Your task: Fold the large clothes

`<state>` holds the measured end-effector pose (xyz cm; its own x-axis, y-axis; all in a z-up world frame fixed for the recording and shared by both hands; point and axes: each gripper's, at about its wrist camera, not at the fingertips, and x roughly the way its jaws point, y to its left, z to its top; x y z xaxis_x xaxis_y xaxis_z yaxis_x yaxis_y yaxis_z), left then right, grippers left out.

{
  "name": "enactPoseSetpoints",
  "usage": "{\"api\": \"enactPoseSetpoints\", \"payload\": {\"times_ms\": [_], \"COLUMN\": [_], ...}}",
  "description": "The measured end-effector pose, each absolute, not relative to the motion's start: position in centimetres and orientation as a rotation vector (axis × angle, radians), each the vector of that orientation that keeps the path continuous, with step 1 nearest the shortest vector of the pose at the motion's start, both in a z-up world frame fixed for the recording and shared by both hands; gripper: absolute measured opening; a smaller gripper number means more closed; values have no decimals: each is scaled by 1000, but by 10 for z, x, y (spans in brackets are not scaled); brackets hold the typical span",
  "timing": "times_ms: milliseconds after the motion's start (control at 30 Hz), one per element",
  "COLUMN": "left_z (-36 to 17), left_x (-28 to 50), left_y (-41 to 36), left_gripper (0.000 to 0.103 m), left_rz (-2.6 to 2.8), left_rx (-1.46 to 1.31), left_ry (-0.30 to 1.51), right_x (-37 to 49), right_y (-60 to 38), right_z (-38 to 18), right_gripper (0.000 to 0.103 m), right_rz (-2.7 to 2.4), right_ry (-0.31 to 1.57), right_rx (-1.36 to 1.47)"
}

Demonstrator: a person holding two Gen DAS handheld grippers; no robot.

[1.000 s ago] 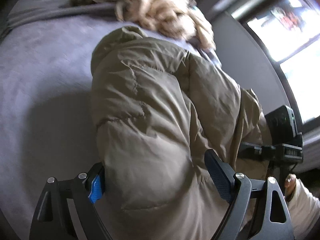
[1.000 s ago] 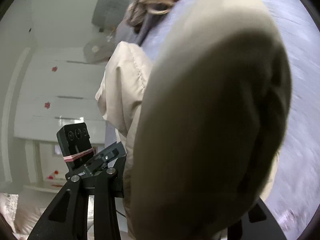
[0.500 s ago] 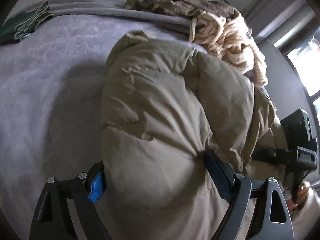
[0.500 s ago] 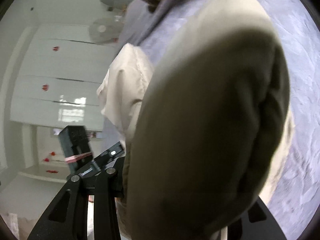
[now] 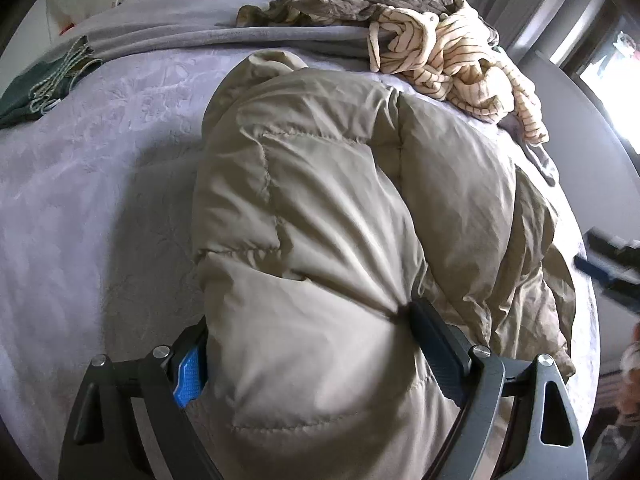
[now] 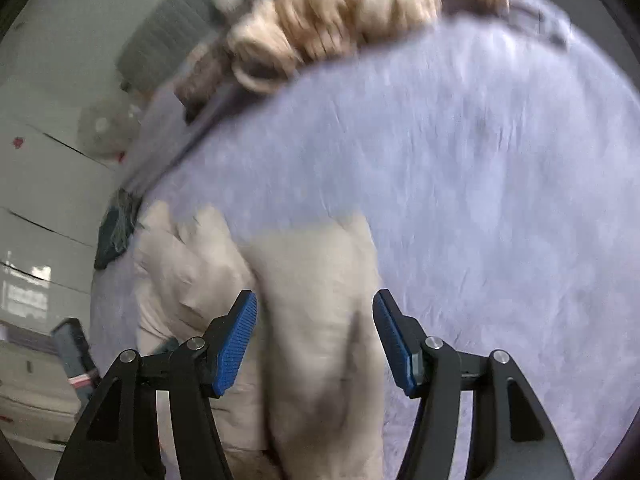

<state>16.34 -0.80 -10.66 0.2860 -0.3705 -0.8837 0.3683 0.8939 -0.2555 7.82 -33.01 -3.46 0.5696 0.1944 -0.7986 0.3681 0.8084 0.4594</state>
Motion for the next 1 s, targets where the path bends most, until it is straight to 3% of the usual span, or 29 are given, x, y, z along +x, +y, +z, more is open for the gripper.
{"api": "enactPoseSetpoints", "payload": {"times_ms": [33,100,167,233,300,400,567,733,1000], "left_z": [-107,-108,-108,-104,-93,-71,-91,-107,-116], "left_x": [164,165,165,168,173,182,200,186,177], "left_y": [-10,-14,-17,-17,-10,1,-14,-19,-14], "left_gripper": [91,93,93,93,93,93,93,93,96], "left_rz": [-488,-475,-461,-450,-432,-411,-426,-422,-410], "left_rx": [-1,3,13,24,5,-14,24,51,31], "left_ry": [1182,1182,1185,1200,1177,1075,1123,1119,1118], "right_x": [86,101,131,130,135,125,127,97,7], "right_y": [-335,-324,-305,-291,-285,-297,-308,-312,-253], "right_z": [-23,-15,-28,-54,-84,-105,-114,-85,-54], "right_gripper": [64,50,19,15,5,4,4,10,10], "right_rz": [-93,19,69,43,-12,-42,-30,15,93], "right_ry": [961,967,1014,1082,1146,1193,1217,1190,1171], "right_rx": [647,653,624,548,491,510,486,576,428]}}
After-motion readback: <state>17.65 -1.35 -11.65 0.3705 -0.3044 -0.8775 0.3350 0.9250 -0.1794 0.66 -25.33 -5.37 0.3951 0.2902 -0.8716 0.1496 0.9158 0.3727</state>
